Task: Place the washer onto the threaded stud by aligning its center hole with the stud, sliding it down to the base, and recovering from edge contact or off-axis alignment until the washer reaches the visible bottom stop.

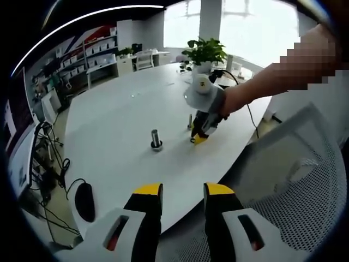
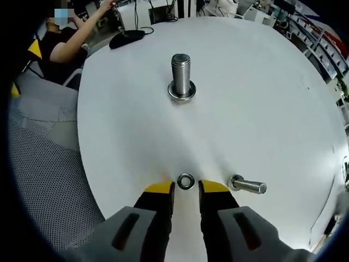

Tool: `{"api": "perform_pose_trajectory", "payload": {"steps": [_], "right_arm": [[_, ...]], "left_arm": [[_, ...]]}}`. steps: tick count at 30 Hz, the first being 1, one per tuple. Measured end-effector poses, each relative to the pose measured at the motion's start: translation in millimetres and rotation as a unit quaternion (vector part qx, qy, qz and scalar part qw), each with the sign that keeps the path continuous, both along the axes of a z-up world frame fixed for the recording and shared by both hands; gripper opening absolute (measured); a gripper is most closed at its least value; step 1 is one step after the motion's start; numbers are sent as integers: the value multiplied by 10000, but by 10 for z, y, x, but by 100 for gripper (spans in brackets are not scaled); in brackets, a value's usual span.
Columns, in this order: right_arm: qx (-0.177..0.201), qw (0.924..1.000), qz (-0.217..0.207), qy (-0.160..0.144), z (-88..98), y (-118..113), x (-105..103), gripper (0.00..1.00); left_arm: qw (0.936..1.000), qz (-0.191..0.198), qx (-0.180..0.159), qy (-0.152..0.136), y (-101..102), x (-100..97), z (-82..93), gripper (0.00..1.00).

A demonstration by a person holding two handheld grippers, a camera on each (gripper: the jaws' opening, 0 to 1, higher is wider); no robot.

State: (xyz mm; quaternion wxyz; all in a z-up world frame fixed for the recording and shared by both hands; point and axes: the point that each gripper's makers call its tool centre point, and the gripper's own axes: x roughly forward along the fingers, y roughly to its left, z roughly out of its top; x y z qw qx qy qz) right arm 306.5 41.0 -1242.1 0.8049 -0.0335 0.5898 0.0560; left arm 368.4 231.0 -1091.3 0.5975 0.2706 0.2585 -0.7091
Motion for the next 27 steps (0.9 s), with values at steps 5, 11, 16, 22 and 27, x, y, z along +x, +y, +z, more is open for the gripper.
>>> {"api": "perform_pose_trajectory", "payload": {"steps": [5,11,16,22,27], "right_arm": [[-179,9983,402,387,20,18,11,20],[-205,9972,427,587,6,-7,3,16],[-155,9959,459,760,6,27,-13,15],[-306,9921,493,1114,-20,56,-16,14],[-312,9920,390,1160,-78,-9,2,14]], "left_arm": [[10000,-3,20,-9,-3,4,-15,28],[10000,-3,62,-41,9,5,-28,28],[10000,16,79,-45,11,15,-31,28],[9999,30,103,-62,15,33,-45,28],[9999,55,105,-66,15,43,-46,28]]}}
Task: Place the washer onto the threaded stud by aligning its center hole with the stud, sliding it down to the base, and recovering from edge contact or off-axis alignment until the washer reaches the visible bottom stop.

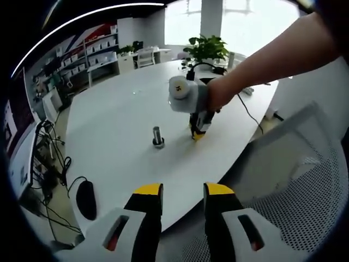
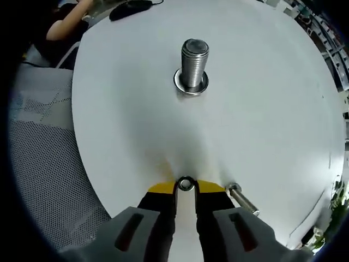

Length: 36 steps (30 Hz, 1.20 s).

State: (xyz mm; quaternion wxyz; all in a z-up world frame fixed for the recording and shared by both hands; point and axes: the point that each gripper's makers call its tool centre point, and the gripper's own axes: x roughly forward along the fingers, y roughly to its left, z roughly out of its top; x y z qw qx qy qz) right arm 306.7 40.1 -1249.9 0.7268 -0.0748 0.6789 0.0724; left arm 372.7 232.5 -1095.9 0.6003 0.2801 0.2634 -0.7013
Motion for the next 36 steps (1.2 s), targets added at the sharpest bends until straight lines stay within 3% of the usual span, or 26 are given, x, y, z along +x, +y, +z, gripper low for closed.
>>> {"api": "perform_pose_trajectory", "payload": {"steps": [5,10,16,24,28,36], "right_arm": [[-49,9986,-122,-517,19,14,-27,14],[162,9915,-760,-1047,43,23,-43,14],[65,9913,-793,-1049,57,-18,-83,13],[80,9886,-1006,-1121,253,-26,-199,13],[14,9871,-1106,-1154,277,-194,-237,13],[-169,9825,-1329,-1295,560,-380,-362,13]], "left_arm": [[10000,36,-46,5,3,3,21,28],[10000,45,-69,10,-7,8,24,28],[10000,29,-89,22,-11,-3,34,28],[9999,3,-111,20,-18,-13,43,28],[9999,-35,-120,30,-17,-19,38,28],[9999,-93,-127,31,-21,-43,44,28]]}}
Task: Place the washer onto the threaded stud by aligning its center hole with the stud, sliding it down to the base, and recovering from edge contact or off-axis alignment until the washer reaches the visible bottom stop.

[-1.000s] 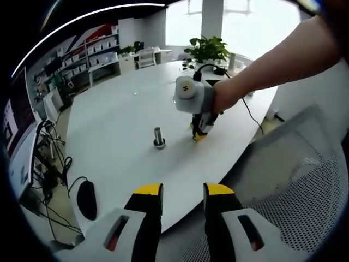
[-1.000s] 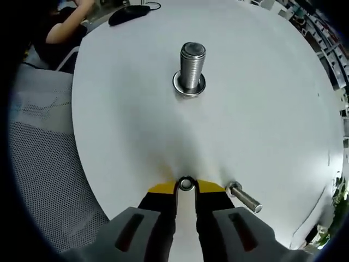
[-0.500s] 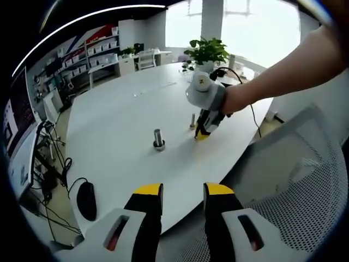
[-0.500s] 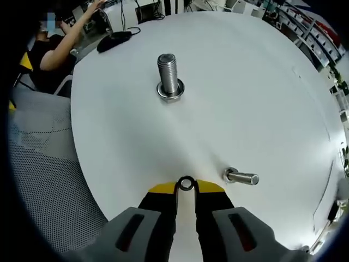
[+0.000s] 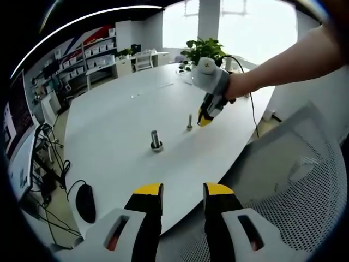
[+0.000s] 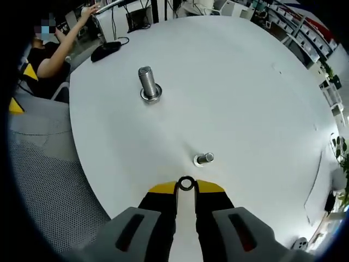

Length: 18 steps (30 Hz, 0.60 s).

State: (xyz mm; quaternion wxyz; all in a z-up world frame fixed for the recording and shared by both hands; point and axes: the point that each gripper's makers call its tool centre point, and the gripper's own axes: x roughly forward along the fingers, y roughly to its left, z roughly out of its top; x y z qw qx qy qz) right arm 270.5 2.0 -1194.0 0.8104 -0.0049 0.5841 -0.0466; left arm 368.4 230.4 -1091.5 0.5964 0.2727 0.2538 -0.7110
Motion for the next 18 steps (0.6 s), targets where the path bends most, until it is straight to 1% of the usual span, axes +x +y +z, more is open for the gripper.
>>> {"api": "perform_pose_trajectory", "payload": {"steps": [2,4,5,6,7,8,10,12,15,18], "right_arm": [[-28,10000,15,7,-23,-113,52,13],[-76,10000,-8,-9,15,-184,20,13],[-89,10000,-24,-34,56,-172,17,13],[-93,9999,-27,-68,139,-102,14,13],[-98,9999,7,-95,147,-118,50,13],[-117,9998,83,-137,131,-180,136,13],[-208,9995,165,-161,249,-53,129,14],[-325,9992,199,-138,198,-210,199,13],[-341,9987,311,-233,236,-164,306,13],[-383,9981,452,-185,215,-139,350,14]], "left_arm": [[10000,1,-7,7,1,2,1,28],[10000,16,-20,14,2,9,2,28],[10000,19,-25,19,-2,12,-3,28],[10000,20,-28,19,-2,15,-3,27],[10000,19,-29,15,1,16,0,27],[10000,14,-29,3,5,17,3,27],[10000,19,-39,3,9,18,10,27],[10000,30,-57,5,4,18,23,27],[10000,46,-67,15,3,27,20,27],[10000,33,-65,11,4,21,25,27]]}}
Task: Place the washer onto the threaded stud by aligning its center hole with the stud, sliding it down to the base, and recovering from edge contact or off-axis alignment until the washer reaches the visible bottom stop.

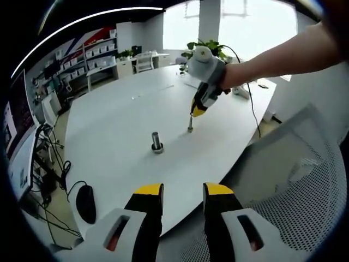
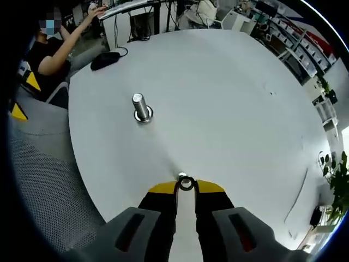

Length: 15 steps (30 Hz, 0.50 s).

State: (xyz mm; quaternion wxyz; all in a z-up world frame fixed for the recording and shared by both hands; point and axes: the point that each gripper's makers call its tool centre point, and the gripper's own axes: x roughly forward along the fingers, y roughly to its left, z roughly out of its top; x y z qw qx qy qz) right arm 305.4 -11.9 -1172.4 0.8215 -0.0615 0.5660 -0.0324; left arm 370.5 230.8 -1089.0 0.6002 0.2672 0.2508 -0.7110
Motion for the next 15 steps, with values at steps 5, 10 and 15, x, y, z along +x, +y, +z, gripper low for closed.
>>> {"api": "perform_pose_trajectory", "payload": {"steps": [5,10,15], "right_arm": [[22,10000,0,96,-75,-6,25,14],[20,9999,-7,169,-75,23,-45,14],[30,9998,-10,201,-91,-8,-39,14]], "left_arm": [[10000,7,-9,1,-3,3,2,27],[10000,55,-26,10,-5,21,2,27],[10000,69,-30,6,-3,22,10,27]]}}
